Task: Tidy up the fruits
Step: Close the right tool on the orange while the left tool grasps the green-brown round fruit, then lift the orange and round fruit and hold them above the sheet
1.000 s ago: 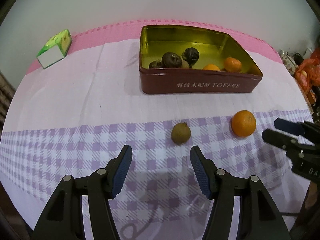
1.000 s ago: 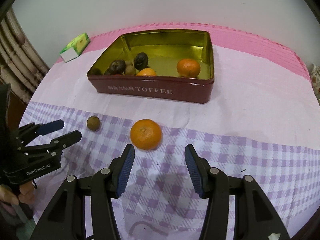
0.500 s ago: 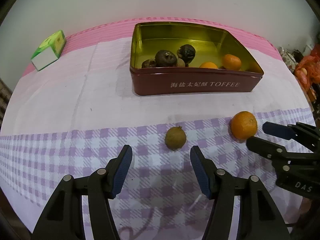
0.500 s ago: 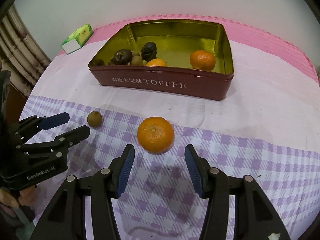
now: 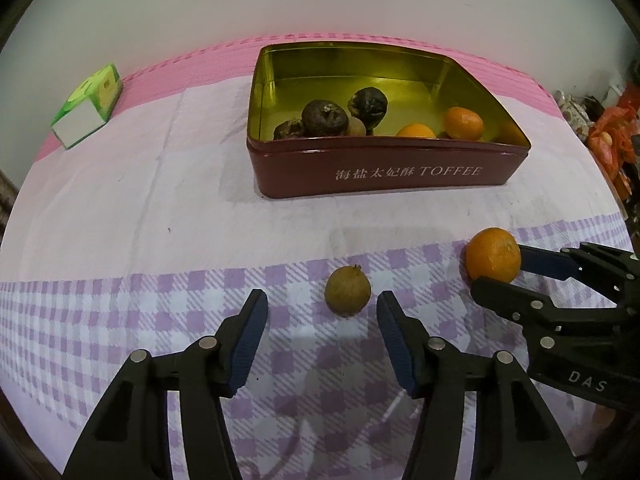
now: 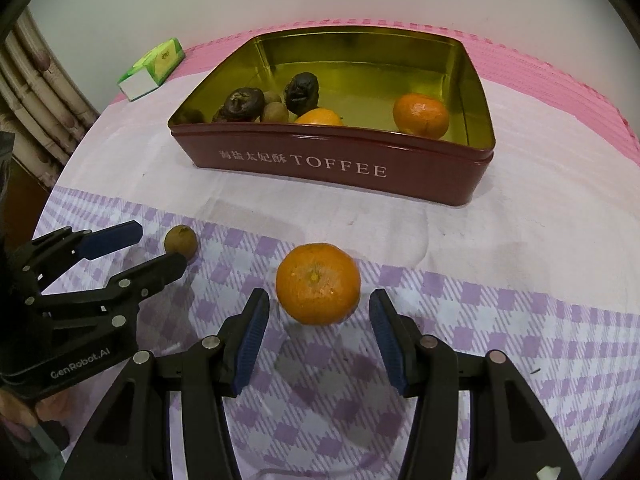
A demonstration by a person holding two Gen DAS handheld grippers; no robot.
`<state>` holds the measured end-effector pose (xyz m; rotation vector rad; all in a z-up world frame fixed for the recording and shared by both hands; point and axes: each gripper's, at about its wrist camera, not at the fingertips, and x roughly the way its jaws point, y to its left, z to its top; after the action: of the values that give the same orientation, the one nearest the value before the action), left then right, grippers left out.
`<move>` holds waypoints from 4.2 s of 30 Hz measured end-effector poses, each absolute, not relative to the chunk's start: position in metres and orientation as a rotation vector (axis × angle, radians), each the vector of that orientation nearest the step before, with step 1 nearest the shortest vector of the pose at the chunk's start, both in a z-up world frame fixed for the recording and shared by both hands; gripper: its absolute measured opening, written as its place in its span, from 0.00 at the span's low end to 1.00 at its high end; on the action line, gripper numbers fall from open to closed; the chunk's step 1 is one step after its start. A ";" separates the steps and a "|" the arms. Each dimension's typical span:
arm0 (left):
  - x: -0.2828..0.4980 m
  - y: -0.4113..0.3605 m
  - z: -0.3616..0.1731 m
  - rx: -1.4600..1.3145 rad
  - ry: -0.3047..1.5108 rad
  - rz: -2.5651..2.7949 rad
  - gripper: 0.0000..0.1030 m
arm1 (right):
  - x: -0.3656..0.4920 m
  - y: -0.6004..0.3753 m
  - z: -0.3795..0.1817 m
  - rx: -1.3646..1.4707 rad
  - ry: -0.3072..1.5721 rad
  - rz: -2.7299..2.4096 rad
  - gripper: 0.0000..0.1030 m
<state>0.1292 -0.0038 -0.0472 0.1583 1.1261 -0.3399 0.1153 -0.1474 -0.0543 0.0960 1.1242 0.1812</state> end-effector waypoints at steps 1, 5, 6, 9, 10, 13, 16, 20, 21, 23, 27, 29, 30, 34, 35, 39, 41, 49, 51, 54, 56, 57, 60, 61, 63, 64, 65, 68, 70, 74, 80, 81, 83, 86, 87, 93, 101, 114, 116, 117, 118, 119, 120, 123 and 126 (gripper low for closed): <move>0.130 -0.004 -0.048 0.158 1.127 -0.342 0.55 | 0.116 -0.147 -0.055 0.093 1.125 0.180 0.48; 0.134 -0.008 -0.052 0.157 1.135 -0.347 0.49 | 0.120 -0.146 -0.057 0.090 1.126 0.182 0.48; 0.136 -0.008 -0.053 0.155 1.138 -0.348 0.49 | 0.121 -0.146 -0.057 0.090 1.127 0.183 0.48; 0.139 -0.010 -0.054 0.150 1.144 -0.357 0.47 | 0.123 -0.146 -0.057 0.086 1.126 0.184 0.47; 0.139 -0.010 -0.054 0.151 1.144 -0.357 0.47 | 0.123 -0.146 -0.057 0.083 1.125 0.183 0.46; 0.141 -0.013 -0.056 0.149 1.148 -0.366 0.43 | 0.124 -0.145 -0.057 0.076 1.124 0.184 0.42; 0.143 -0.016 -0.057 0.151 1.151 -0.370 0.40 | 0.124 -0.143 -0.057 0.059 1.121 0.188 0.39; 0.143 -0.017 -0.058 0.148 1.153 -0.377 0.35 | 0.124 -0.142 -0.057 0.048 1.117 0.188 0.39; 0.143 -0.018 -0.058 0.151 1.150 -0.377 0.35 | 0.123 -0.142 -0.057 0.049 1.117 0.189 0.39; 0.143 -0.017 -0.058 0.153 1.149 -0.376 0.35 | 0.123 -0.142 -0.057 0.048 1.116 0.189 0.39; 0.143 -0.018 -0.058 0.152 1.149 -0.372 0.34 | 0.123 -0.141 -0.057 0.043 1.114 0.190 0.39; 0.143 -0.021 -0.058 0.155 1.147 -0.366 0.31 | 0.123 -0.140 -0.058 0.033 1.113 0.191 0.39; 0.142 -0.022 -0.059 0.158 1.146 -0.364 0.29 | 0.122 -0.140 -0.058 0.029 1.113 0.190 0.39; 0.143 -0.021 -0.059 0.152 1.146 -0.361 0.28 | 0.122 -0.138 -0.058 0.017 1.112 0.186 0.39; 0.142 -0.021 -0.059 0.151 1.145 -0.359 0.27 | 0.122 -0.138 -0.058 0.012 1.111 0.185 0.39; 0.142 -0.020 -0.059 0.157 1.141 -0.354 0.25 | 0.122 -0.136 -0.058 0.003 1.110 0.180 0.39; 0.142 -0.019 -0.059 0.157 1.140 -0.354 0.25 | 0.121 -0.136 -0.058 0.000 1.109 0.179 0.39; 0.141 -0.019 -0.058 0.152 1.137 -0.349 0.25 | 0.121 -0.135 -0.058 0.006 1.109 0.171 0.39; 0.141 -0.020 -0.058 0.152 1.137 -0.347 0.25 | 0.122 -0.135 -0.058 0.007 1.109 0.170 0.39; 0.141 -0.019 -0.058 0.152 1.136 -0.348 0.25 | 0.121 -0.135 -0.058 0.005 1.108 0.169 0.39; 0.141 -0.019 -0.058 0.152 1.136 -0.348 0.25 | 0.121 -0.134 -0.058 -0.002 1.108 0.168 0.39; 0.141 -0.019 -0.058 0.153 1.136 -0.350 0.25 | 0.121 -0.134 -0.058 -0.002 1.108 0.168 0.39; 0.141 -0.019 -0.058 0.147 1.137 -0.347 0.25 | 0.121 -0.135 -0.058 0.001 1.108 0.166 0.39; 0.141 -0.019 -0.058 0.146 1.137 -0.347 0.25 | 0.121 -0.135 -0.058 -0.001 1.108 0.166 0.39; 0.141 -0.019 -0.057 0.143 1.139 -0.344 0.25 | 0.121 -0.135 -0.058 0.005 1.108 0.164 0.39; 0.141 -0.018 -0.057 0.142 1.139 -0.344 0.25 | 0.121 -0.135 -0.058 0.003 1.108 0.165 0.39; 0.141 -0.018 -0.057 0.142 1.138 -0.344 0.25 | 0.121 -0.135 -0.058 0.002 1.109 0.165 0.39; 0.141 -0.018 -0.057 0.144 1.136 -0.343 0.25 | 0.121 -0.134 -0.058 0.002 1.108 0.164 0.38; 0.141 -0.018 -0.057 0.143 1.136 -0.340 0.25 | 0.121 -0.134 -0.058 0.001 1.108 0.164 0.38; 0.141 -0.018 -0.058 0.140 1.138 -0.336 0.25 | 0.121 -0.134 -0.057 0.004 1.109 0.164 0.38; 0.141 -0.018 -0.057 0.138 1.140 -0.330 0.25 | 0.120 -0.137 -0.059 0.013 1.113 0.166 0.37; 0.141 -0.018 -0.057 0.138 1.140 -0.328 0.25 | 0.120 -0.137 -0.058 0.013 1.113 0.166 0.37; 0.141 -0.017 -0.057 0.135 1.142 -0.325 0.25 | 0.119 -0.138 -0.058 0.015 1.115 0.166 0.37; 0.140 -0.017 -0.056 0.136 1.141 -0.324 0.25 | 0.118 -0.139 -0.057 0.022 1.117 0.167 0.37; 0.140 -0.017 -0.056 0.135 1.141 -0.325 0.25 | 0.117 -0.139 -0.057 0.023 1.116 0.167 0.37; 0.138 -0.017 -0.051 0.138 1.126 -0.325 0.25 | 0.113 -0.141 -0.049 0.022 1.100 0.157 0.37; 0.136 -0.013 -0.042 0.127 1.113 -0.309 0.25 | 0.109 -0.145 -0.039 0.025 1.087 0.145 0.37; 0.144 -0.011 -0.029 0.107 1.084 -0.301 0.25 | 0.107 -0.149 -0.026 0.041 1.070 0.135 0.37; 0.144 -0.012 -0.028 0.109 1.081 -0.299 0.25 | 0.108 -0.150 -0.025 0.041 1.068 0.137 0.37; 0.145 -0.012 -0.027 0.107 1.079 -0.303 0.25 | 0.108 -0.149 -0.024 0.041 1.067 0.137 0.37; 0.144 -0.013 -0.026 0.107 1.076 -0.304 0.25 | 0.108 -0.150 -0.023 0.043 1.065 0.138 0.37; 0.145 -0.014 -0.025 0.108 1.072 -0.304 0.25 | 0.109 -0.150 -0.022 0.044 1.063 0.138 0.37; 0.145 -0.014 -0.024 0.106 1.071 -0.307 0.25 | 0.109 -0.150 -0.021 0.045 1.061 0.138 0.37; 0.146 -0.015 -0.024 0.102 1.072 -0.311 0.25 | 0.110 -0.152 -0.019 0.057 1.056 0.137 0.37; 0.146 -0.016 -0.023 0.102 1.067 -0.316 0.25 | 0.112 -0.152 -0.018 0.060 1.054 0.137 0.37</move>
<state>0.1463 -0.0159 -0.0227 0.1020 1.0671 -0.3155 0.1124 -0.1523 -0.0180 0.0597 1.0541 0.1373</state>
